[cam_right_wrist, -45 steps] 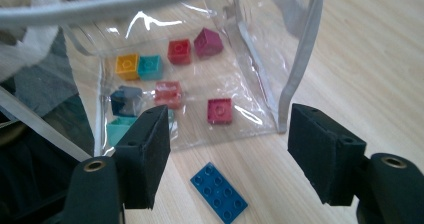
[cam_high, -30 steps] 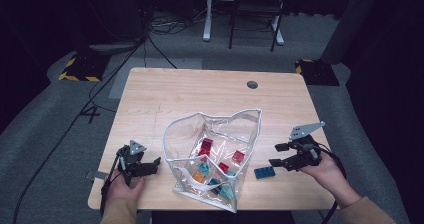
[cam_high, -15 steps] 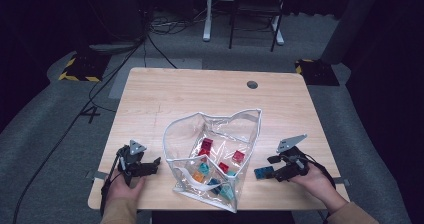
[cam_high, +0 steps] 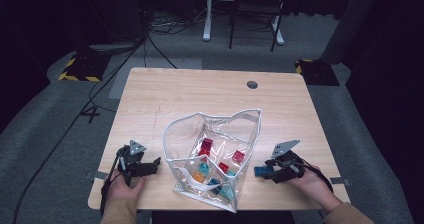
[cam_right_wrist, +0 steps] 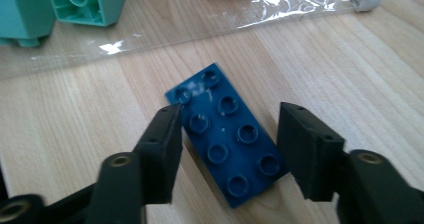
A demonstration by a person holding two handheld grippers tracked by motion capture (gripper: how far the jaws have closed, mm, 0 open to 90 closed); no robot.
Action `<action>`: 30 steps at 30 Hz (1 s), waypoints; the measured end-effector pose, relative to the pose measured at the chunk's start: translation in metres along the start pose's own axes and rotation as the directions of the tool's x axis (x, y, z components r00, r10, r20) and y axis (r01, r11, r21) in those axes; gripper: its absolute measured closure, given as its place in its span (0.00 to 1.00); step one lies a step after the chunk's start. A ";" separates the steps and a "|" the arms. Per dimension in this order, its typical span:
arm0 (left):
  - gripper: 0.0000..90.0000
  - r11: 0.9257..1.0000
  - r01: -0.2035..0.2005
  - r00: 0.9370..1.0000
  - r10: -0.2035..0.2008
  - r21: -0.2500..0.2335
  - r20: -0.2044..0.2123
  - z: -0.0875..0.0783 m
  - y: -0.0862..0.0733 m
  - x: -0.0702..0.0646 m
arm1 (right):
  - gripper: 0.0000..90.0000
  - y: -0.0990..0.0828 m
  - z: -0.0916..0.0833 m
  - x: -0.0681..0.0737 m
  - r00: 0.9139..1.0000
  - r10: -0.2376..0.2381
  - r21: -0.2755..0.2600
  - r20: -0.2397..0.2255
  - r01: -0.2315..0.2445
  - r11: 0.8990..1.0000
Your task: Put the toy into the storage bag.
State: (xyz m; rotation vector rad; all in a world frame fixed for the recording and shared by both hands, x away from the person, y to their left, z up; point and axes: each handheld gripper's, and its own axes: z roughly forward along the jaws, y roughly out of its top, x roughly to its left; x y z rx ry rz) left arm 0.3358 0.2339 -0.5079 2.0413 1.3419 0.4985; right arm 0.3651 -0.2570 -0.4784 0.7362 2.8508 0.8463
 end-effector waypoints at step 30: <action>0.17 1.000 -0.001 1.000 0.001 0.000 0.000 0.000 0.000 0.000 | 0.66 0.019 -0.065 0.014 0.999 0.041 -0.119 0.018 -0.039 0.992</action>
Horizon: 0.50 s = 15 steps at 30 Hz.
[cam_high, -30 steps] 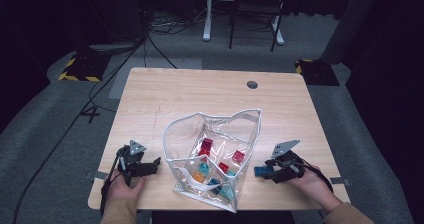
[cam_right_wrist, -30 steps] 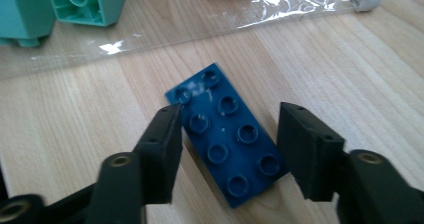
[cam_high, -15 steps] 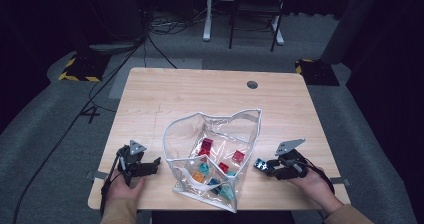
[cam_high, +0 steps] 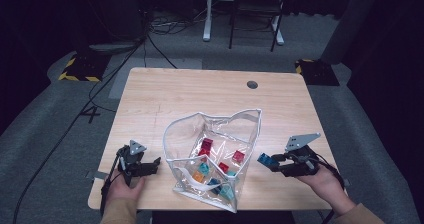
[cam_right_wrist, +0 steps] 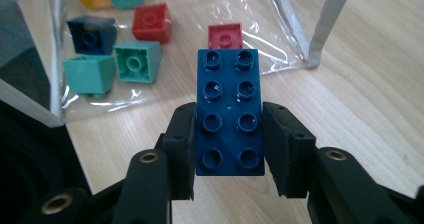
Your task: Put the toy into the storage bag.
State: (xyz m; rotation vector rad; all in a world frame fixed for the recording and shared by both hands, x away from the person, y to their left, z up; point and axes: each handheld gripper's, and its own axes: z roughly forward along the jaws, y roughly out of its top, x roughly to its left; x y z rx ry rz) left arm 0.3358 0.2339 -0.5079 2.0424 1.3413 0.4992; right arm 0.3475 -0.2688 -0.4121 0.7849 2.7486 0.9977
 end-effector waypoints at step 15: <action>0.17 1.000 -0.001 1.000 0.001 0.000 -0.001 0.000 0.000 0.000 | 0.66 0.026 -0.048 0.006 0.999 -0.013 -0.048 0.029 0.014 0.999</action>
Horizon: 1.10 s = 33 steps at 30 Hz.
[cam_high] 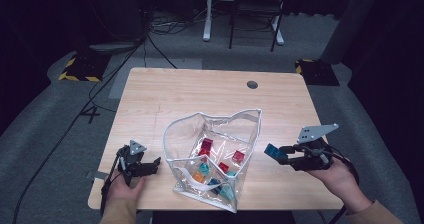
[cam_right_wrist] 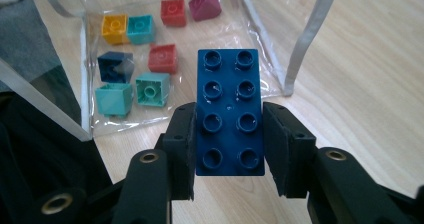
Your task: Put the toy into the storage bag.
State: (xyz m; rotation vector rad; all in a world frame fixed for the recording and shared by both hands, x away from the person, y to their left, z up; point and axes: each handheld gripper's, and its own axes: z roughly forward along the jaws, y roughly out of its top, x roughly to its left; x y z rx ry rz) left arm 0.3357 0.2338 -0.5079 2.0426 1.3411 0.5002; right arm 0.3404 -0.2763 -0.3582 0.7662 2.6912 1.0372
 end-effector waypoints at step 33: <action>0.17 1.000 0.000 1.000 0.000 0.000 -0.001 0.000 0.000 0.000 | 0.66 0.104 -0.041 0.021 0.995 -0.089 -0.114 -0.039 0.084 0.990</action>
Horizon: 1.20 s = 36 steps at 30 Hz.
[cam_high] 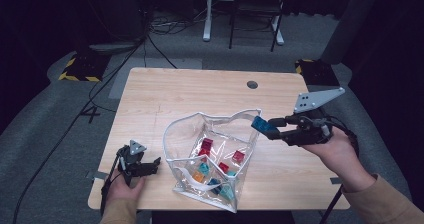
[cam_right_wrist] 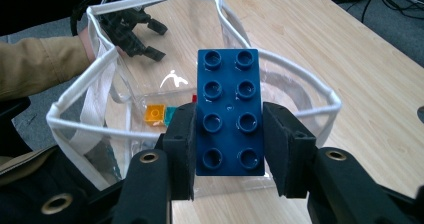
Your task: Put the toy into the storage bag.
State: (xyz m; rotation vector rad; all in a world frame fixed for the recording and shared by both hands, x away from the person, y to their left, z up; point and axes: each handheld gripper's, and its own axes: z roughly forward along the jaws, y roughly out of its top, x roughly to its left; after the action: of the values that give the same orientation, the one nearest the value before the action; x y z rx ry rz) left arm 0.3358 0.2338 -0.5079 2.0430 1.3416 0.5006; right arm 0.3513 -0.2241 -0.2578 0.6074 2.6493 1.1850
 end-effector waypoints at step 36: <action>0.17 1.000 0.003 1.000 -0.003 -0.001 0.001 0.000 0.000 0.000 | 0.66 0.069 0.106 0.018 0.992 -0.083 0.095 -0.095 0.092 0.991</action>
State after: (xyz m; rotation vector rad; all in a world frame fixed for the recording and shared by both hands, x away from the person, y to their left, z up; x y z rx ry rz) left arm 0.3357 0.2337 -0.5080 2.0404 1.3429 0.4985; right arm 0.3888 -0.1035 -0.2776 0.4579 2.7930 1.0875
